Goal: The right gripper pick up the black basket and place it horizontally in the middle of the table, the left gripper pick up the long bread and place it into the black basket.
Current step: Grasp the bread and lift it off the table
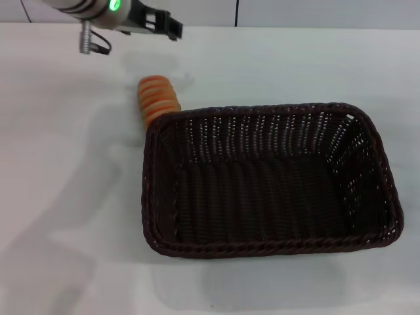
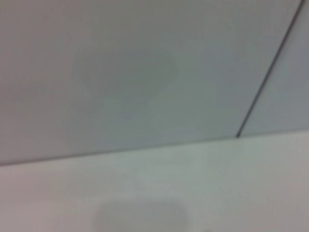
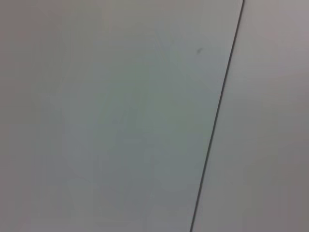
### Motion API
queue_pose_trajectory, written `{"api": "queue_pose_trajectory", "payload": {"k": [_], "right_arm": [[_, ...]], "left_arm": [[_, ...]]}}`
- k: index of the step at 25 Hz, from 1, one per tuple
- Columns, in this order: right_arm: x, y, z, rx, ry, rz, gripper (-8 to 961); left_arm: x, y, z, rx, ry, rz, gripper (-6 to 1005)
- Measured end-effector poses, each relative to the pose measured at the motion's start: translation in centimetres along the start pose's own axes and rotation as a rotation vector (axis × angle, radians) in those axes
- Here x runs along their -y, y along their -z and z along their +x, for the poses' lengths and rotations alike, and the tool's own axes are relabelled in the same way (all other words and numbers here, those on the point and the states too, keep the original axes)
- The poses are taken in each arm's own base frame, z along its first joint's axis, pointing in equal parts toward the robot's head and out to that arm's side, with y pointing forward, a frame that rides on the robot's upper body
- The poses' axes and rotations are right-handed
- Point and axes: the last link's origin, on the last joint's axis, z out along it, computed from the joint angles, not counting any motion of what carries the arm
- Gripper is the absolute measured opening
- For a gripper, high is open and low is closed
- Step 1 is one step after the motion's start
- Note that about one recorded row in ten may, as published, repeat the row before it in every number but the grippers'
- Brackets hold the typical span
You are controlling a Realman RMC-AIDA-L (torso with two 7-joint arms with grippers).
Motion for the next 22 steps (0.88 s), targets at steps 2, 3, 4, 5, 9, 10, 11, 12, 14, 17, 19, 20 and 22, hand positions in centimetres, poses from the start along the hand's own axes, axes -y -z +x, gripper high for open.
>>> {"api": "queue_pose_trajectory", "payload": {"k": [2, 3, 4, 5, 9, 10, 11, 12, 14, 17, 19, 20, 22], "right_arm": [[-0.1, 0.0, -0.1, 0.009, 0.004, -0.007, 446], [-0.1, 0.1, -0.1, 0.013, 0.007, -0.01, 446], [-0.1, 0.1, -0.1, 0.017, 0.01, -0.012, 446], [-0.1, 0.2, -0.2, 0.024, 0.013, -0.016, 445], [-0.1, 0.4, -0.3, 0.036, 0.019, -0.021, 445], [-0.1, 0.4, -0.3, 0.036, 0.02, -0.021, 445], [-0.1, 0.4, -0.2, 0.034, 0.022, -0.021, 446], [-0.1, 0.5, -0.2, 0.034, 0.022, -0.021, 446], [-0.1, 0.5, -0.2, 0.033, 0.023, -0.022, 446], [-0.1, 0.6, -0.1, 0.03, 0.024, -0.024, 447], [-0.1, 0.8, -0.1, 0.03, 0.026, -0.028, 447], [-0.1, 0.8, -0.1, 0.032, 0.027, -0.029, 447], [-0.1, 0.9, -0.2, 0.037, 0.027, -0.029, 446]], "left_arm": [[-0.6, -0.9, 0.2, 0.049, -0.028, 0.011, 847], [-0.7, -1.2, 0.3, 0.067, -0.035, 0.017, 847], [-0.8, -1.4, 0.3, 0.078, -0.039, 0.02, 847], [-1.0, -1.7, 0.4, 0.096, -0.046, 0.025, 847], [-1.3, -2.6, 0.3, 0.145, -0.067, 0.04, 847], [-1.4, -2.8, 0.3, 0.155, -0.074, 0.043, 847], [-1.4, -3.0, 0.2, 0.17, -0.08, 0.048, 847], [-1.4, -3.2, 0.1, 0.183, -0.083, 0.054, 847], [-1.3, -3.5, -0.1, 0.202, -0.082, 0.062, 847], [-1.4, -3.5, -0.1, 0.207, -0.078, 0.061, 847], [-1.4, -3.5, -0.2, 0.21, -0.076, 0.06, 847], [-1.4, -3.6, -0.6, 0.226, -0.065, 0.062, 847], [-1.4, -3.7, -0.9, 0.242, -0.05, 0.062, 847]]}}
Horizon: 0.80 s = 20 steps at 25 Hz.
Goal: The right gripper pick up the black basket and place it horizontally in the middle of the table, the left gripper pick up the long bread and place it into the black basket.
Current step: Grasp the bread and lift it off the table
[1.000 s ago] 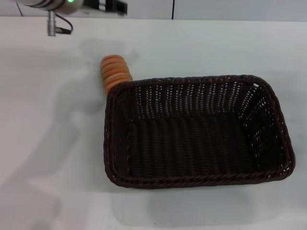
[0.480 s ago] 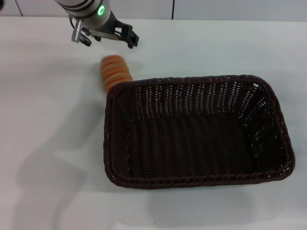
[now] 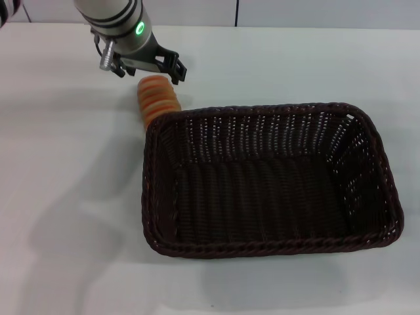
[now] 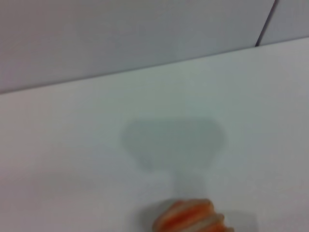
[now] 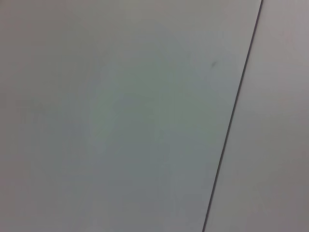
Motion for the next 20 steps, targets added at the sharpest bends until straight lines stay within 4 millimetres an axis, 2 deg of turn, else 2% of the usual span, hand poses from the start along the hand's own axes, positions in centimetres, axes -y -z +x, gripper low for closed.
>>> {"api": "queue_pose_trajectory", "payload": {"k": [6, 12, 20], "right_arm": [[-0.1, 0.2, -0.2, 0.016, 0.005, -0.007, 445], [-0.6, 0.4, -0.7, 0.05, 0.006, -0.036, 446], [-1.2, 0.1, -1.1, 0.078, 0.014, -0.075, 447]], "left_arm": [[0.4, -0.5, -0.9, 0.016, 0.093, -0.006, 847], [0.8, -0.6, -0.9, 0.014, 0.202, -0.013, 846], [0.5, -1.6, -1.2, 0.077, 0.206, -0.002, 846]]}}
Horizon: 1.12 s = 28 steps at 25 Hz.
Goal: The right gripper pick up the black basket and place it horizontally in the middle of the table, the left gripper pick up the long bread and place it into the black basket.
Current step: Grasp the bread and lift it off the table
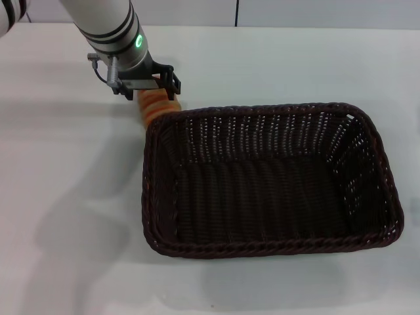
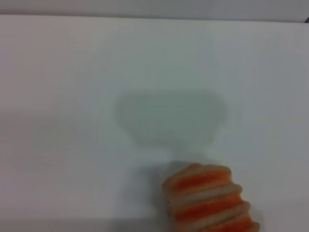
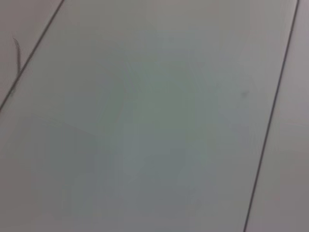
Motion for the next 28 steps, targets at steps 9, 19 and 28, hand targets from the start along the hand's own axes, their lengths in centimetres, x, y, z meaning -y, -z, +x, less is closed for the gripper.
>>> {"api": "queue_pose_trajectory", "payload": {"k": [9, 19, 28], "right_arm": [[-0.1, -0.2, -0.3, 0.024, 0.003, -0.013, 448], [-0.2, -0.2, -0.5, 0.038, 0.002, -0.017, 446], [-0.5, -0.5, -0.9, 0.06, -0.001, -0.024, 446]], "left_arm": [[0.0, -0.5, -0.9, 0.035, 0.047, -0.026, 800], [0.2, -1.3, -2.0, 0.079, 0.089, -0.056, 777], [0.1, -1.6, -2.4, 0.088, 0.068, -0.048, 757]]}}
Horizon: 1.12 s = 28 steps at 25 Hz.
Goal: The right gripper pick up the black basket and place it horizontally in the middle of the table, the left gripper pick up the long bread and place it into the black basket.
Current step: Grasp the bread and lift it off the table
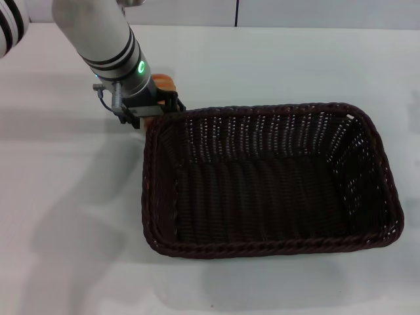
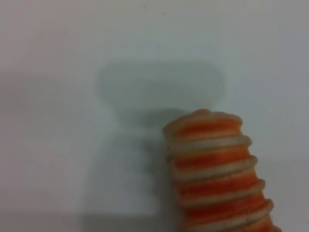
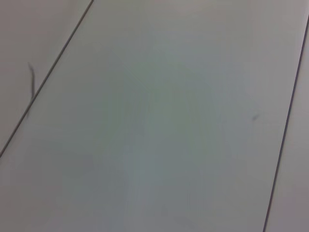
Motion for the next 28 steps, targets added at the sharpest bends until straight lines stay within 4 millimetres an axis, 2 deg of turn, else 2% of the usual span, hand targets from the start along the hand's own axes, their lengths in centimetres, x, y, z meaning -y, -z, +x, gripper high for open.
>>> {"api": "queue_pose_trajectory", "payload": {"k": [9, 14, 21, 22, 24, 28], "right_arm": [[-0.2, -0.2, -0.1, 0.006, -0.004, -0.004, 445], [-0.3, -0.3, -0.2, 0.009, -0.004, -0.006, 447], [-0.3, -0.5, -0.2, 0.01, -0.004, 0.0, 446], [-0.3, -0.6, -0.2, 0.01, -0.004, 0.001, 446], [-0.2, -0.7, -0.2, 0.009, -0.003, 0.003, 447], [-0.3, -1.1, -0.2, 0.007, 0.003, 0.003, 447]], "left_arm": [[-0.4, 0.2, 0.1, -0.006, -0.044, 0.003, 737], [-0.6, 0.5, 0.4, -0.027, -0.061, -0.01, 576], [-0.7, 1.4, 1.1, -0.084, -0.069, -0.046, 485], [-0.7, 1.7, 1.4, -0.102, -0.07, -0.057, 477], [-0.3, 4.0, 2.7, -0.186, -0.091, -0.129, 460], [-0.1, 4.8, 3.0, -0.205, -0.103, -0.152, 427]]}}
